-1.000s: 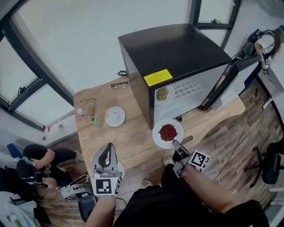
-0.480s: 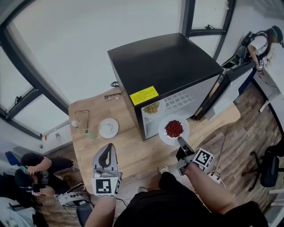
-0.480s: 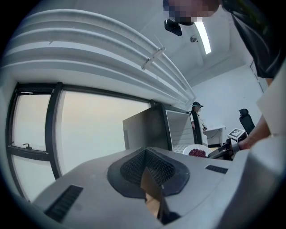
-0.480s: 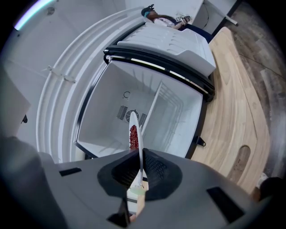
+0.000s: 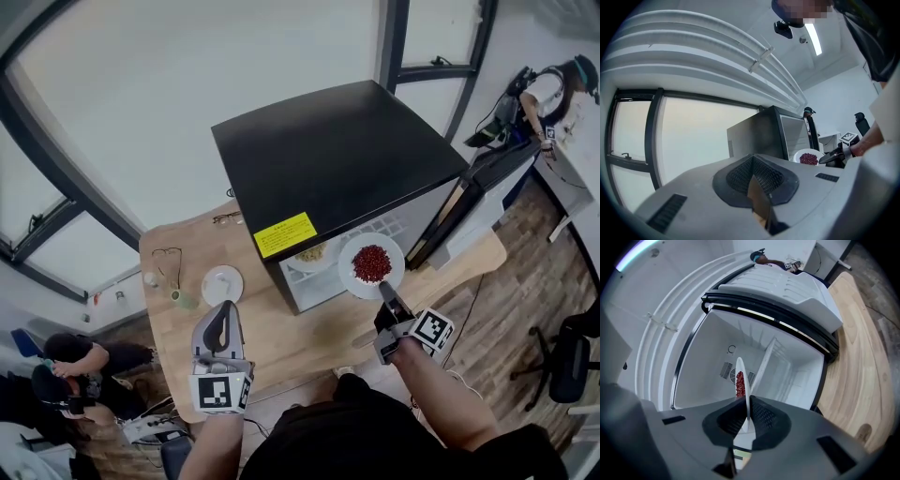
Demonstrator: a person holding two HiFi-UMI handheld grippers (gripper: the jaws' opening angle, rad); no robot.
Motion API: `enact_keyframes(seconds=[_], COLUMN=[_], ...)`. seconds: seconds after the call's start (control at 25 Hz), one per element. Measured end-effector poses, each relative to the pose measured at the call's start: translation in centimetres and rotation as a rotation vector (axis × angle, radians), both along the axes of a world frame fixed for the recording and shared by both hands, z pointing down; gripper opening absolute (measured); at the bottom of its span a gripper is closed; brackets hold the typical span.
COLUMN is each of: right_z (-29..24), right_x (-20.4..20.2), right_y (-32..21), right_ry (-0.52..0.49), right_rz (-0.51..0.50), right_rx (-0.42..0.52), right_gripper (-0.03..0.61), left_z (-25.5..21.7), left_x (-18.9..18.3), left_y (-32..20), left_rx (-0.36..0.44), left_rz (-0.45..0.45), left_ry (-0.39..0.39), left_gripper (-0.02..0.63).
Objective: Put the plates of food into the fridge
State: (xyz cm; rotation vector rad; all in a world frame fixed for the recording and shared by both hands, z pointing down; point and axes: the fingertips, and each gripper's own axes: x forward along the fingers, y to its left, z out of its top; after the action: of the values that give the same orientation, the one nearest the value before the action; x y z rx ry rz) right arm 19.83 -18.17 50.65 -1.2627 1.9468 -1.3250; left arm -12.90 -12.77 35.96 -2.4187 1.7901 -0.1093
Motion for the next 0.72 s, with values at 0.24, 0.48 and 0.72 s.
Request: enact_keyframes(seconds=[0.24,0.48,0.72], right_z=[-0.9,-1.4,-1.4], right_x=[1.6,2.8,2.7], right_y=[-3.2,-6.1,-9.1], right_ry=[0.005,0.026,0.053], right_rz=[0.025,0.03,-0.001], right_rx=[0.004,-0.009,-0.018], right_gripper=[0.034,0.034,0.034], left_z=[-0.3,-1.0,-1.4], left_x=[0.0,-0.2,-1.4], left_y=[-1.5,-2.2,-2.2], left_rx=[0.01,0.023,0.033], left_rz=[-0.038,-0.078,-0.157], left_ry=[0.003,0.003,0.002], left_gripper=[0.005,0.004,0.005])
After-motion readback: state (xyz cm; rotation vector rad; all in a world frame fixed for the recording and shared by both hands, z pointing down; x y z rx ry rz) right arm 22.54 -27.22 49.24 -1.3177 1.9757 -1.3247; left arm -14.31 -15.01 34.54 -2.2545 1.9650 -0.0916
